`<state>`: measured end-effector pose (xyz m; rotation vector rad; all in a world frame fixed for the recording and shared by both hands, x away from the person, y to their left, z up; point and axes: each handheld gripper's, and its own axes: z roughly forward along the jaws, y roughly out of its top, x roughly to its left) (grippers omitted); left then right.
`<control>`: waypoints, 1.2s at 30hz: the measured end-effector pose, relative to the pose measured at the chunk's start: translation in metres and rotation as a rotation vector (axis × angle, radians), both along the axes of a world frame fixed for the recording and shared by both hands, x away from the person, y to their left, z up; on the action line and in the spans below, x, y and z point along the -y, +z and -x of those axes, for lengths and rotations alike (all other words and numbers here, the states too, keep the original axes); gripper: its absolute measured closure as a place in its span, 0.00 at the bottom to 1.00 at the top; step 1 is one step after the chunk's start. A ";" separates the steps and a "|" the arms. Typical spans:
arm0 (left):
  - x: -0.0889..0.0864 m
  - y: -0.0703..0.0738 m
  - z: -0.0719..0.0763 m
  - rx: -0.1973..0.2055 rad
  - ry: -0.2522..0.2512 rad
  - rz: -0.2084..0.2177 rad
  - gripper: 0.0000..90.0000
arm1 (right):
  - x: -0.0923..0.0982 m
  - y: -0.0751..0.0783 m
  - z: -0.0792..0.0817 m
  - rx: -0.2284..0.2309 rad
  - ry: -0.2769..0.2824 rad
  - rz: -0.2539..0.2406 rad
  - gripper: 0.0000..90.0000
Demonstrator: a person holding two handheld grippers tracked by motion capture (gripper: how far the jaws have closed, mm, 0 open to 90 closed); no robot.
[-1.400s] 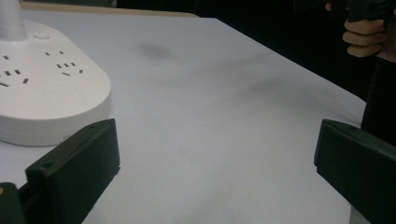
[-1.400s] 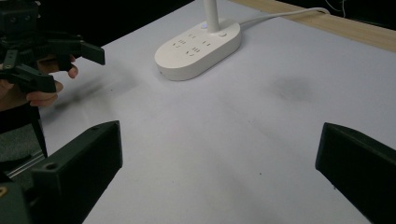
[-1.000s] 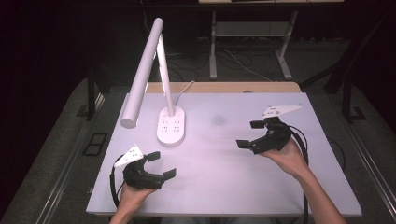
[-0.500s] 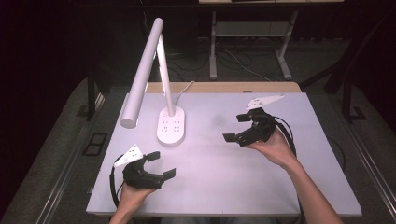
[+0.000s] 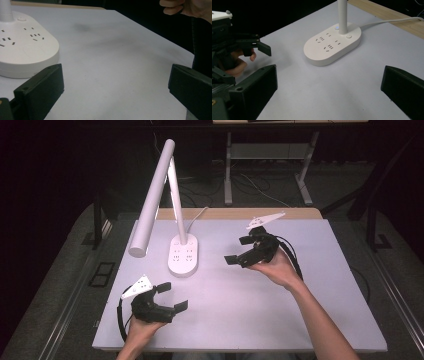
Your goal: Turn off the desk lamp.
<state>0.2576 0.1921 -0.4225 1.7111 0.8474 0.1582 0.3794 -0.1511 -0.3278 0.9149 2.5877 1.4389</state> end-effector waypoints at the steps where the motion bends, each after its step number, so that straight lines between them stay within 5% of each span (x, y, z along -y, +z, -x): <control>1: 0.000 0.000 0.000 0.001 0.000 0.000 0.00 | -0.002 0.000 -0.002 -0.002 0.000 -0.002 0.01; 22: -0.003 0.001 0.000 0.000 0.001 0.008 0.00 | -0.039 -0.011 -0.046 -0.049 0.000 0.038 0.01; 36: -0.004 0.001 0.000 0.002 -0.001 0.010 0.00 | -0.066 -0.014 -0.072 -0.058 0.004 0.007 0.06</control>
